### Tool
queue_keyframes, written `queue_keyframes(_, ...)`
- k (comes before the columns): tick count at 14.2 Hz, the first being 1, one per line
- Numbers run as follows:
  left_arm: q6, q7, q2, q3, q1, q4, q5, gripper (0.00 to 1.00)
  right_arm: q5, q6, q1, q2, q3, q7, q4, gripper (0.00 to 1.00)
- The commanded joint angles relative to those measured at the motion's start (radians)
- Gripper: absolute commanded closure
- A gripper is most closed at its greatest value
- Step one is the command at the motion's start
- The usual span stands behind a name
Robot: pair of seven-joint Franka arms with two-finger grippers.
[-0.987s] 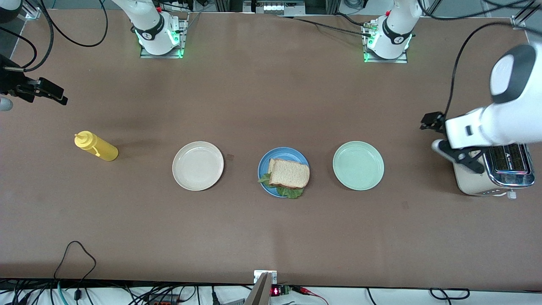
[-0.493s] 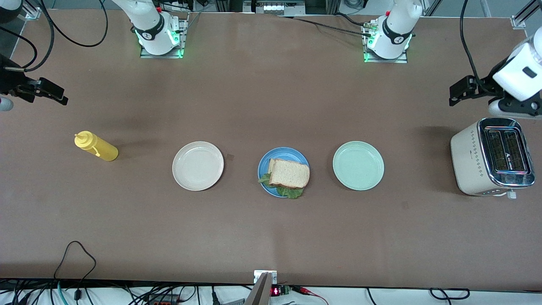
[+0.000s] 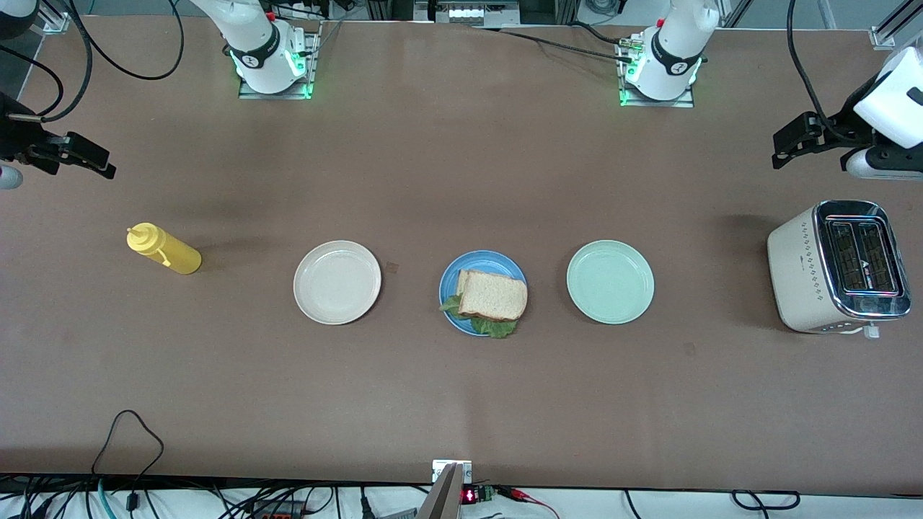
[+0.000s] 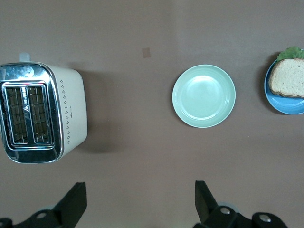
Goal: Make sandwich in blue plate with both arms
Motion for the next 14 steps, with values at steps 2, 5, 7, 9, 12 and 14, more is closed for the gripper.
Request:
queue_keyframes(2,0.002,-0.008,-0.029,0.011,-0.015,-0.027,0.009,0.00,-0.015,0.003,0.001,-0.009,0.004,0.008,-0.004,0.00)
queue_keyframes(5,-0.001,-0.008,-0.030,0.011,-0.023,-0.027,0.009,0.00,-0.011,-0.003,0.001,-0.012,0.004,0.010,-0.002,0.00)
queue_keyframes(7,-0.010,-0.005,-0.030,0.011,-0.025,-0.027,0.009,0.00,-0.009,-0.008,0.003,-0.015,0.004,0.010,-0.002,0.00)
queue_keyframes(9,-0.019,-0.004,-0.030,0.011,-0.025,-0.024,0.008,0.00,-0.009,-0.012,0.003,-0.018,0.004,0.008,-0.002,0.00)
queue_keyframes(12,-0.026,-0.004,-0.032,0.011,-0.029,-0.026,0.009,0.00,-0.008,-0.011,0.003,-0.018,0.004,0.010,-0.002,0.00)
queue_keyframes(14,-0.036,-0.002,-0.041,0.011,-0.031,-0.023,0.008,0.00,-0.008,-0.011,0.003,-0.018,0.006,0.008,-0.002,0.00)
